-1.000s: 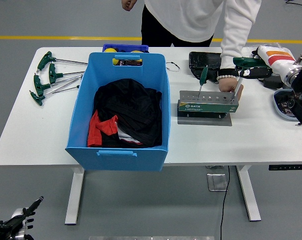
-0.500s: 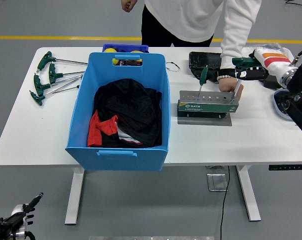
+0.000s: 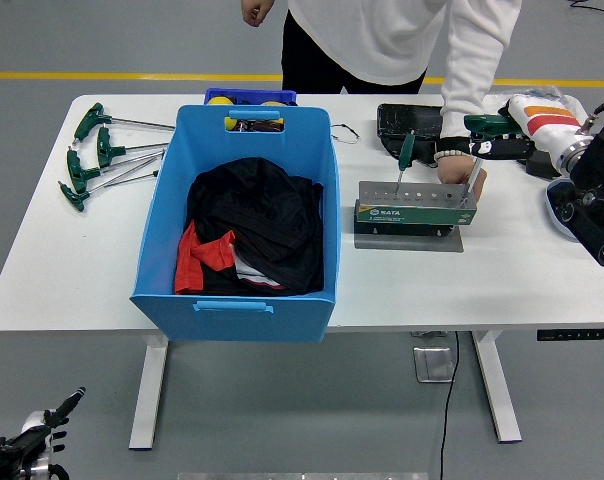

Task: Lift tool from toolbox,place it in box,lift tool from toolbox,place it in box

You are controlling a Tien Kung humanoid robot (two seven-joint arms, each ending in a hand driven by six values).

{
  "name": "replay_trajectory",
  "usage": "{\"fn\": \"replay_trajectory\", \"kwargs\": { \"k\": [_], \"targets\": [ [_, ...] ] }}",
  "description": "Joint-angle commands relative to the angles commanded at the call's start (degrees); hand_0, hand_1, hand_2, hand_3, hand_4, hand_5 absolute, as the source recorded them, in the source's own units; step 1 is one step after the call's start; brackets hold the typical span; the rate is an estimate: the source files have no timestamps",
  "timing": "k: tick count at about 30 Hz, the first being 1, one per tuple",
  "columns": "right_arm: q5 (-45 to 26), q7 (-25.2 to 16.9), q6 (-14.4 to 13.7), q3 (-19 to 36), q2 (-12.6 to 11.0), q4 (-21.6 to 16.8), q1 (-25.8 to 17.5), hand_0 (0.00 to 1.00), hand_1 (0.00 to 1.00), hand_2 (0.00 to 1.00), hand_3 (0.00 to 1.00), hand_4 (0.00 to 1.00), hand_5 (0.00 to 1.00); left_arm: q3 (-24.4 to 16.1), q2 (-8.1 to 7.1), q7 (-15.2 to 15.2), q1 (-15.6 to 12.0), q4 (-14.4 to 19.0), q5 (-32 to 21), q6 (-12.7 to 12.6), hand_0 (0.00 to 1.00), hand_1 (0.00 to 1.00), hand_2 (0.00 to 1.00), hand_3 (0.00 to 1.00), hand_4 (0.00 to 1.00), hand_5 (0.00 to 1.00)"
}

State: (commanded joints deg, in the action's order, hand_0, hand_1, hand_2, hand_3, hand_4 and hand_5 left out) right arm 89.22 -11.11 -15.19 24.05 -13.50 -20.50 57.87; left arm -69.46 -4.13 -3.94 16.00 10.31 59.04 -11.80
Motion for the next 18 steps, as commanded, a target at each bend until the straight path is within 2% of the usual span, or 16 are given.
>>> {"fn": "replay_trajectory", "kwargs": {
  "k": [5, 6, 11, 12, 17, 18],
  "targets": [
    [-0.6, 0.2, -0.3, -0.3, 0.2, 0.2, -0.2, 0.076, 0.06, 0.089, 0.125, 0.998, 0.756, -0.4, -0.01, -0.1, -0.2, 0.0, 0.6, 0.0, 0.807, 0.87, 0.86, 0.793, 0.779, 0.693],
    [-0.6, 0.1, -0.4, -0.4, 0.2, 0.2, -0.2, 0.055, 0.025, 0.055, 0.098, 0.998, 0.707, -0.6, 0.0, -0.2, -0.3, 0.0, 0.8, 0.0, 0.808, 0.87, 0.859, 0.792, 0.779, 0.692],
    [-0.1, -0.1, -0.7, -0.4, 0.4, 0.2, -0.4, 0.055, 0.025, 0.055, 0.098, 0.998, 0.707, -1.7, 0.05, -0.4, -0.5, 0.0, 2.1, 0.2, 0.808, 0.87, 0.859, 0.792, 0.779, 0.692],
    [-0.1, -0.1, -0.9, -0.4, 0.4, 0.2, -0.4, 0.047, 0.002, 0.025, 0.039, 0.998, 0.682, -1.8, 0.06, -0.5, -0.6, 0.0, 2.2, 0.3, 0.808, 0.871, 0.86, 0.793, 0.78, 0.692],
    [0.3, -0.5, -1.9, -0.4, 0.4, 0.2, -0.5, 0.047, 0.002, 0.025, 0.039, 0.998, 0.682, -2.0, 0.04, -0.5, -0.7, 0.0, 2.5, 0.4, 0.808, 0.871, 0.86, 0.793, 0.78, 0.692],
    [0.3, -0.5, -2.2, -0.4, 0.4, 0.2, -0.5, 0.013, 0.002, 0.002, 0.002, 0.998, 0.601, -2.0, 0.04, -0.6, -0.7, 0.0, 2.5, 0.4, 0.809, 0.871, 0.859, 0.792, 0.78, 0.692]
  ]
}}
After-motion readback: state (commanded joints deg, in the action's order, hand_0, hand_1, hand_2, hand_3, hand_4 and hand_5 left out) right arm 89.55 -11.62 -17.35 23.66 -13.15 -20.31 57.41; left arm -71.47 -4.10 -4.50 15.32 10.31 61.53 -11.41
